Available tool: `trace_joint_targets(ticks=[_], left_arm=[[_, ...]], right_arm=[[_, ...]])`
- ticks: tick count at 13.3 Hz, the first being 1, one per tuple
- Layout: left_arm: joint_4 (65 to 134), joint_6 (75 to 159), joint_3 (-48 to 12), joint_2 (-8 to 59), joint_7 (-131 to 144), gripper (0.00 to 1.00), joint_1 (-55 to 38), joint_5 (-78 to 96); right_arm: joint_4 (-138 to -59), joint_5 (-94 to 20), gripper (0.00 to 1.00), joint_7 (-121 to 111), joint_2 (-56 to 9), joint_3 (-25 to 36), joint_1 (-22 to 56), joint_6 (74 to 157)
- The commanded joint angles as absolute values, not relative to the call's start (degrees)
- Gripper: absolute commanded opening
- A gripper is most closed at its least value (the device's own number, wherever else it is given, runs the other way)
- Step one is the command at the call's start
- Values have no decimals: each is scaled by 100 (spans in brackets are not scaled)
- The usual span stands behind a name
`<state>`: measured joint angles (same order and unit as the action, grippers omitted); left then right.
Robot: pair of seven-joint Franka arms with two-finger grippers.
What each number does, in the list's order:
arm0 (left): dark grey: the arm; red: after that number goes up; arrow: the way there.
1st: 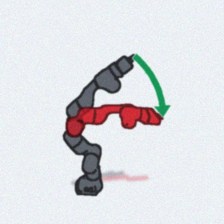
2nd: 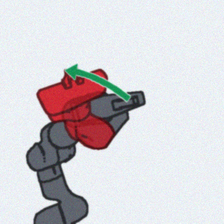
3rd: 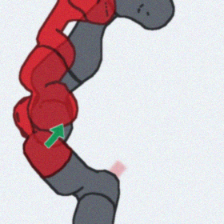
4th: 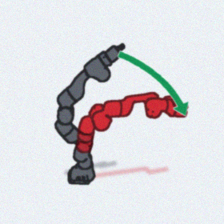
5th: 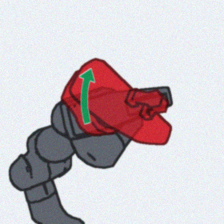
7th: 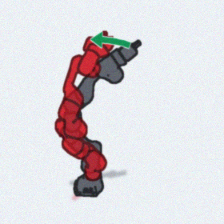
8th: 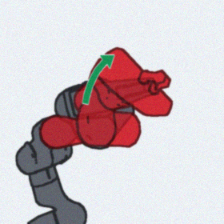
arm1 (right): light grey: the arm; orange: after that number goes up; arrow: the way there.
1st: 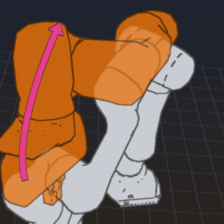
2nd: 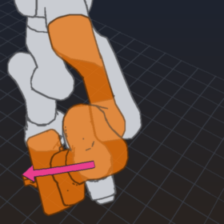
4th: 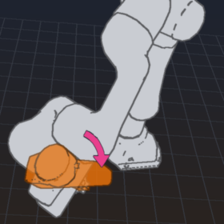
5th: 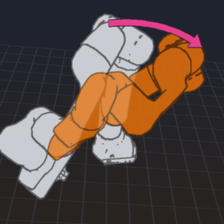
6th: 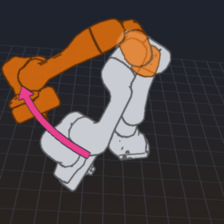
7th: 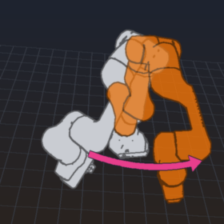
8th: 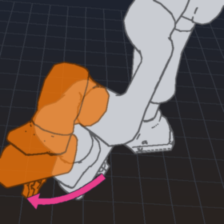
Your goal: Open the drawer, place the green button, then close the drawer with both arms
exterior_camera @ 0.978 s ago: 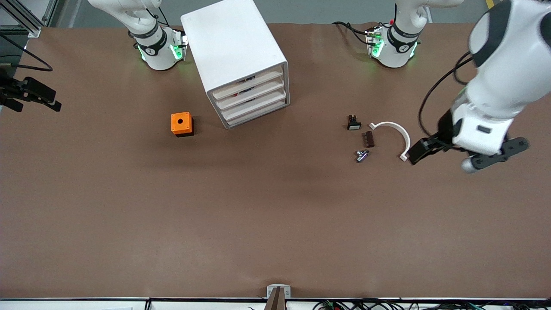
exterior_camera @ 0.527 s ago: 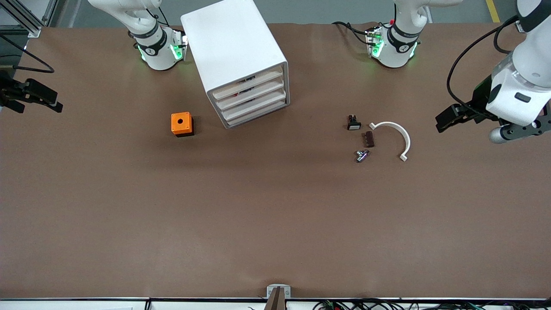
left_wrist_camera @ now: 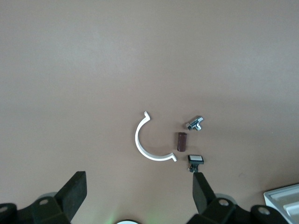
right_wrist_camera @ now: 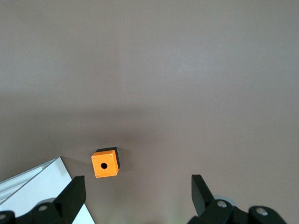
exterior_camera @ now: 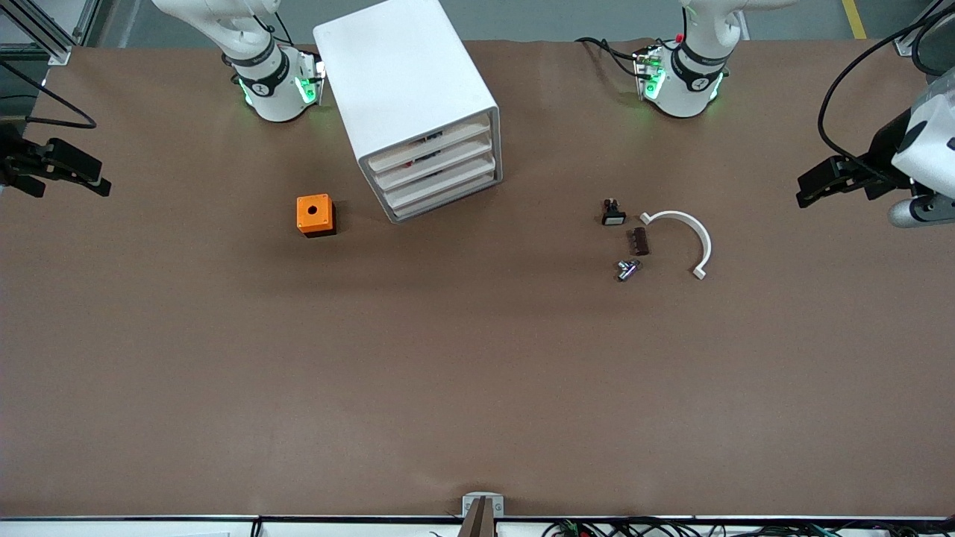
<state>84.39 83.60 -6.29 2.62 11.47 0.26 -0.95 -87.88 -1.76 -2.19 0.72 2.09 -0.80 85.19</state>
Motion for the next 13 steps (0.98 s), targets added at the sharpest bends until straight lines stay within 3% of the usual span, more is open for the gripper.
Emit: trace_joint_targets(ticks=[1,4,13], left_arm=[[8876,8438,-668,-114,1020,100,62,-35],[9438,8779,-668,-482,1020,100,79,-35],[9483,8771,-721,-571,932,100,88,-35]], right_arm=[[-8684,-79,100,-290,26,132,-150,8446],[-8666,-79,100,-290,35,132,-158,8455],[-8666,-70,100,-290,35,132,-158,8455]])
